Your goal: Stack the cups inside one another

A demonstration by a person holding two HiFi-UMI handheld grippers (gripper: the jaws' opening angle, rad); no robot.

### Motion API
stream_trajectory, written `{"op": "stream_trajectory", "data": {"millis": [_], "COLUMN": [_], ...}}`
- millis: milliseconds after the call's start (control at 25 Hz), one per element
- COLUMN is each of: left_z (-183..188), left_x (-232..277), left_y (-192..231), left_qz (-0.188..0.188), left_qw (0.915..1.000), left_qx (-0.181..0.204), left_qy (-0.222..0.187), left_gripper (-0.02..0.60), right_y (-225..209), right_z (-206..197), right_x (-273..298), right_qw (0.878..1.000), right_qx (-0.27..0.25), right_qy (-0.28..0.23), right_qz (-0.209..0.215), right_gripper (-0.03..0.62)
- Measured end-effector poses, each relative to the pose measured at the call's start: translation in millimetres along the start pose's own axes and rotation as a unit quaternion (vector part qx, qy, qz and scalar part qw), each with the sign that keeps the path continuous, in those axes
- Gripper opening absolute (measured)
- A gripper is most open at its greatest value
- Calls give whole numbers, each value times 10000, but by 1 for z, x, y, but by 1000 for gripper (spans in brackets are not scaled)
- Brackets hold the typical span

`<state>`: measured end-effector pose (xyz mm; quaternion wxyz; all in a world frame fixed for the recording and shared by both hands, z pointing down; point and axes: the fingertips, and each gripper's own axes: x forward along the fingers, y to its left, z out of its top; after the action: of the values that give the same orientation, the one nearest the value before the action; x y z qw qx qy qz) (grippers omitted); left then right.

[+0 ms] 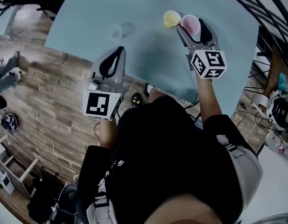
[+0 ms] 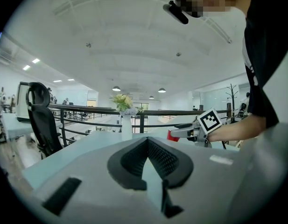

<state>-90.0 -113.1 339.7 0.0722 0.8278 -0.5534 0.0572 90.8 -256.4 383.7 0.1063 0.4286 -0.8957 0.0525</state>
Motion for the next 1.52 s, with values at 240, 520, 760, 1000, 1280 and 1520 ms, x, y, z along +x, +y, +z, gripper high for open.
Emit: {"op": "stream_trajectory", "data": {"millis": [240,520,760,1000,1280,1520], "left_z": [-3,-5,-4,-3,-2,-1], "left_x": [-7,-17,-22,-21,-20,-23], "left_y": [18,30,44,45,44,45], "left_qz": [467,853,1028,1165,1260,1397], "left_qw": [9989,9962,9944,9929,9918,9900], "left_qx": [-36,-122,-209,-177,-131,-143], "left_qy": [100,105,98,139,160,157], "left_gripper": [-9,-9,-8,-8,-8,-8], "right_y": [-5,-4,2,-3,-6,-8], "right_z": [0,-10,-27,-43,-61,-75], "right_x": [37,62,82,89,93,96], "right_qw": [9995,9985,9974,9963,9950,9930], "right_qx": [-45,9,-85,-89,-51,-177], "right_qy": [10,102,344,549,729,937], "right_qz": [298,532,621,649,677,691], "right_gripper": [365,365,365,367,367,365]}}
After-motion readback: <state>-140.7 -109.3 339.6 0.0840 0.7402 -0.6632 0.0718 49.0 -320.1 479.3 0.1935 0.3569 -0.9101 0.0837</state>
